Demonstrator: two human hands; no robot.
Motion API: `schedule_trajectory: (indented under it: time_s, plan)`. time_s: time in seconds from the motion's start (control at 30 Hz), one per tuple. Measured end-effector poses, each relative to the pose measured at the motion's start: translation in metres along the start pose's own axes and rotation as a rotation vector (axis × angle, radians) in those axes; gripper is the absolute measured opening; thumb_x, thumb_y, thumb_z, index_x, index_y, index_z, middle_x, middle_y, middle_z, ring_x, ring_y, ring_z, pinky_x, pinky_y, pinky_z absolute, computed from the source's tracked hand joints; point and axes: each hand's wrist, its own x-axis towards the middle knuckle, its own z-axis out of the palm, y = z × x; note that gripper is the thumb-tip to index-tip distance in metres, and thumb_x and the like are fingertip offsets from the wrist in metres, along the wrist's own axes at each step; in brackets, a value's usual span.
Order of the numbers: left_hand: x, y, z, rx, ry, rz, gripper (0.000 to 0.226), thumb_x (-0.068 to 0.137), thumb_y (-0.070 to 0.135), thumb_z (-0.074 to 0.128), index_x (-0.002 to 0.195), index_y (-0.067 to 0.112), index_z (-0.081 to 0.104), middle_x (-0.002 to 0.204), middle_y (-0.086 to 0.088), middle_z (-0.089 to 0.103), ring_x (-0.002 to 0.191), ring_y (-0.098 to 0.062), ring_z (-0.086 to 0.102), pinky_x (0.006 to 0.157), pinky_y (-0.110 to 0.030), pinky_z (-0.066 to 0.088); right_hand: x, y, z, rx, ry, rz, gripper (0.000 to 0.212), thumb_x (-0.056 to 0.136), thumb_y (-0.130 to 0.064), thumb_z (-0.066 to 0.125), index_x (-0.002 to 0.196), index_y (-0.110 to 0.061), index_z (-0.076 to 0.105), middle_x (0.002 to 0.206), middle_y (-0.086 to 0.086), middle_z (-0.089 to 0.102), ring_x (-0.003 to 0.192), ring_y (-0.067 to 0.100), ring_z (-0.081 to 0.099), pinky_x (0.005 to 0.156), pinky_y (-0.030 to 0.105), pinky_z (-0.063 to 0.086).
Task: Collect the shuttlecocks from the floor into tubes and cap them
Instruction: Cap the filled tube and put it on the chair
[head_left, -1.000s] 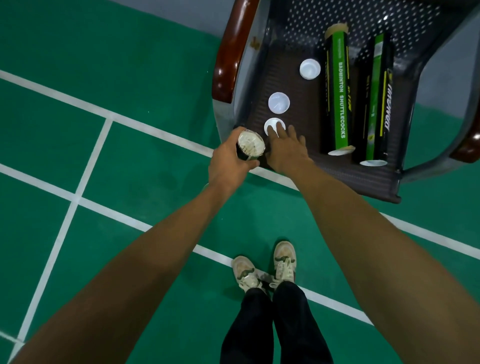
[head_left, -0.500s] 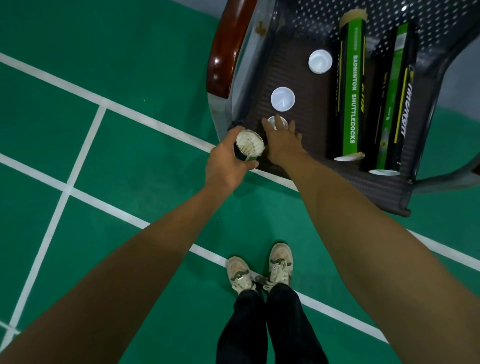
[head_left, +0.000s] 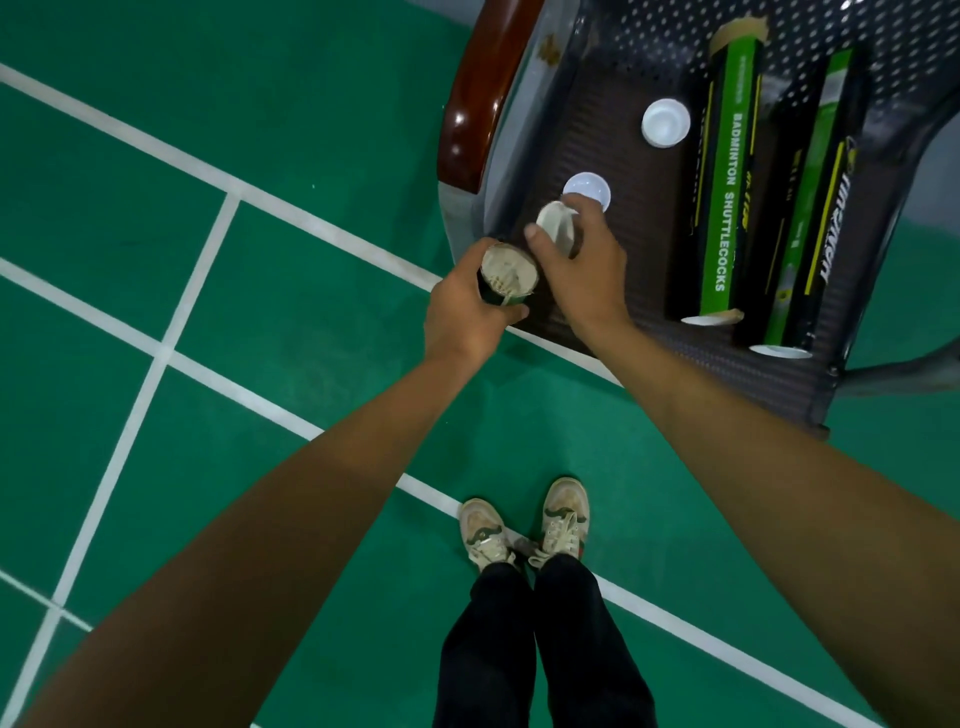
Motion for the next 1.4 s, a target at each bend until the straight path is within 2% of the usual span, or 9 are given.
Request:
schedule_trajectory:
  time_s: [0.1,0.23,0.43,0.63,0.73,0.87,0.93,1.07,1.4]
  plan:
    - [-0.006,0.022,-0.005,-0.011,0.031,0.012,0.067,0.074,0.012,0.085,0.133,0.032,0.060,0.107,0.011,0.074,0.097,-0.013,0.070,0.087,-0.038,0.060,-0.015,-0.027,-0.012,-0.045,-0.098,-0.116,0.058,0.081,-0.049,0.076,0.127,-0.019,0.058,0.116,-0.005,0.068,0.102,0.012,0.064,0.086,0.023,0.054]
    - [-0.018,0.060,-0.019,-0.057,0.099,0.027,0.056,0.079,0.008,0.070,0.128,0.034,0.065,0.105,0.011,0.075,0.097,-0.013,0.069,0.085,-0.039,0.059,-0.024,-0.059,-0.035,-0.181,-0.192,-0.281,0.058,0.075,-0.054,0.077,0.120,-0.019,0.065,0.114,-0.006,0.068,0.104,0.022,0.060,0.090,0.042,0.051]
    - [-0.044,0.106,-0.052,-0.106,0.138,0.057,0.061,0.074,0.011,0.077,0.128,0.035,0.066,0.107,0.013,0.074,0.097,-0.007,0.068,0.086,-0.035,0.059,-0.032,-0.115,-0.067,-0.096,-0.294,-0.282,0.060,0.075,-0.043,0.087,0.123,-0.016,0.065,0.118,-0.005,0.069,0.107,0.011,0.062,0.089,0.019,0.050]
    - [-0.073,0.131,-0.077,-0.079,0.161,0.078,0.083,0.073,0.026,0.078,0.148,0.044,0.049,0.128,0.011,0.070,0.115,-0.017,0.066,0.096,-0.043,0.057,-0.053,-0.150,-0.081,-0.072,-0.314,-0.301,0.056,0.077,-0.043,0.085,0.124,-0.019,0.065,0.119,-0.007,0.069,0.109,0.011,0.063,0.094,0.026,0.052]
    - [-0.092,0.149,-0.090,-0.109,0.192,0.126,0.095,0.075,0.027,0.080,0.155,0.049,0.034,0.139,0.016,0.064,0.118,-0.013,0.065,0.095,-0.040,0.058,-0.068,-0.170,-0.087,0.051,-0.320,-0.217,0.053,0.080,-0.035,0.085,0.126,-0.020,0.063,0.121,-0.009,0.067,0.108,0.005,0.060,0.087,0.010,0.046]
    - [-0.108,0.186,-0.107,-0.156,0.212,0.210,0.083,0.074,0.022,0.077,0.149,0.043,0.048,0.132,0.018,0.067,0.114,-0.006,0.066,0.095,-0.039,0.058,-0.087,-0.216,-0.096,0.544,-0.347,0.167,0.022,0.100,-0.034,0.060,0.122,-0.034,0.062,0.123,-0.005,0.067,0.110,0.016,0.065,0.076,0.041,0.061]
    - [-0.114,0.209,-0.115,-0.157,0.231,0.235,0.071,0.077,0.021,0.079,0.142,0.040,0.056,0.124,0.022,0.069,0.110,-0.001,0.066,0.095,-0.034,0.058,-0.090,-0.242,-0.104,0.623,-0.270,0.270,0.019,0.104,-0.034,0.051,0.120,-0.033,0.061,0.121,-0.004,0.068,0.109,0.019,0.066,0.069,0.043,0.061]
    - [-0.122,0.257,-0.135,-0.142,0.287,0.282,0.061,0.083,0.019,0.076,0.137,0.041,0.059,0.120,0.025,0.069,0.106,0.001,0.065,0.093,-0.028,0.057,-0.095,-0.285,-0.122,0.704,-0.167,0.323,0.022,0.103,-0.030,0.053,0.122,-0.027,0.062,0.115,0.002,0.072,0.102,0.020,0.070,0.062,0.033,0.058]
    - [-0.156,0.336,-0.185,-0.157,0.297,0.357,0.062,0.077,0.016,0.079,0.133,0.038,0.066,0.116,0.014,0.075,0.101,-0.004,0.068,0.091,-0.035,0.059,-0.102,-0.369,-0.173,0.679,-0.066,0.350,0.022,0.090,-0.023,0.064,0.108,-0.016,0.075,0.098,0.009,0.078,0.092,0.030,0.075,0.066,0.042,0.062]
